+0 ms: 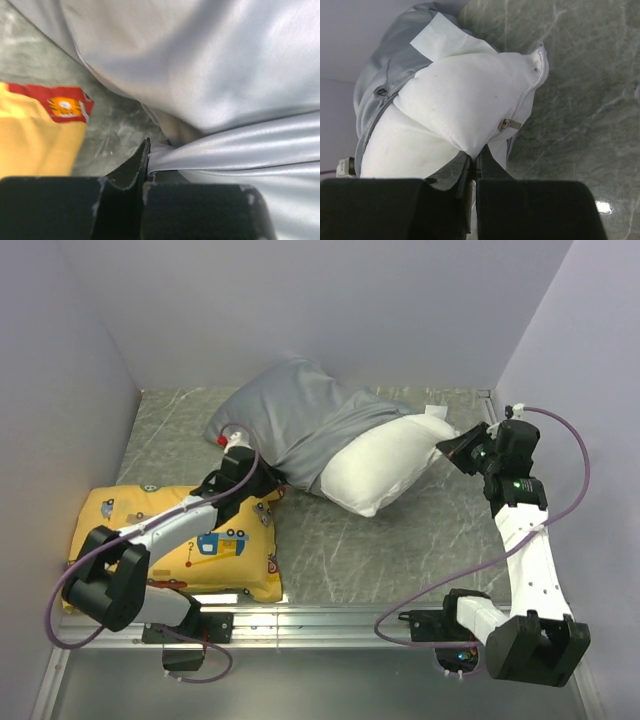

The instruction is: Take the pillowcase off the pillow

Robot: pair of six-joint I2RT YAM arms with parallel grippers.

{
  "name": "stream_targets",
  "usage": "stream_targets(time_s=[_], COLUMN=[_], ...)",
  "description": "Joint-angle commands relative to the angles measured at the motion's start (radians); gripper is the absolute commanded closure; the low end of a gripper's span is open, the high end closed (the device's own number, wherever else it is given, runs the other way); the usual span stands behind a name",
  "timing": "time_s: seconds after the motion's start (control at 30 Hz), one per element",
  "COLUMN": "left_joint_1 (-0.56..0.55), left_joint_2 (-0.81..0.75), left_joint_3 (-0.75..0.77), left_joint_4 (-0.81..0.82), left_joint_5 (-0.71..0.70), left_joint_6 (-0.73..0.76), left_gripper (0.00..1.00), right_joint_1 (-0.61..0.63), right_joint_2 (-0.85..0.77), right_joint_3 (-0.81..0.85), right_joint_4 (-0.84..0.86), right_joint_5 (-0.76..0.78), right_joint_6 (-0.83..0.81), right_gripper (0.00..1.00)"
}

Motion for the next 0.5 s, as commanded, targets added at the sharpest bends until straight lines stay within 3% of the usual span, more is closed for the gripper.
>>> stream_targets(time_s=[0.0,0.03,0.13,0.23,0.37,0.47], left_joint_1=[-0.066,-0.094,-0.183,-0.235,-0.306,-0.324], left_joint_2=[0.046,0.073,0.144,0.205,0.261,0.29], left_joint_3=[0.033,0.035,0.047,0.068,0.096,0.127], left_joint_4=[-0.068,-0.046,-0.011,0.02,0.063,0.064], left_joint_5=[-0.156,-0.156,-0.144,-0.146,-0.14,-0.135], left_joint_6=[0.05,0.048,0.03,0.021,-0.002,-0.007], left_gripper=[1.0,0.99,0.99,1.0,0.99,0.99], right_joint_1=[-0.055,-0.058,-0.045,-0.015,0.103,0.292], right_joint_2=[0.006,0.021,0.034,-0.002,-0.051,-0.101], right_joint_3=[-0.007,-0.01,0.002,0.022,0.03,-0.036], right_joint_4=[0.222,0.223,0.194,0.163,0.108,0.099], right_joint_5=[0.112,0.109,0.126,0.187,0.23,0.389], right_joint_6=[-0.003,-0.007,-0.043,-0.084,-0.131,-0.135], right_gripper=[0.95,0.75,0.45,0.3,0.25,0.24])
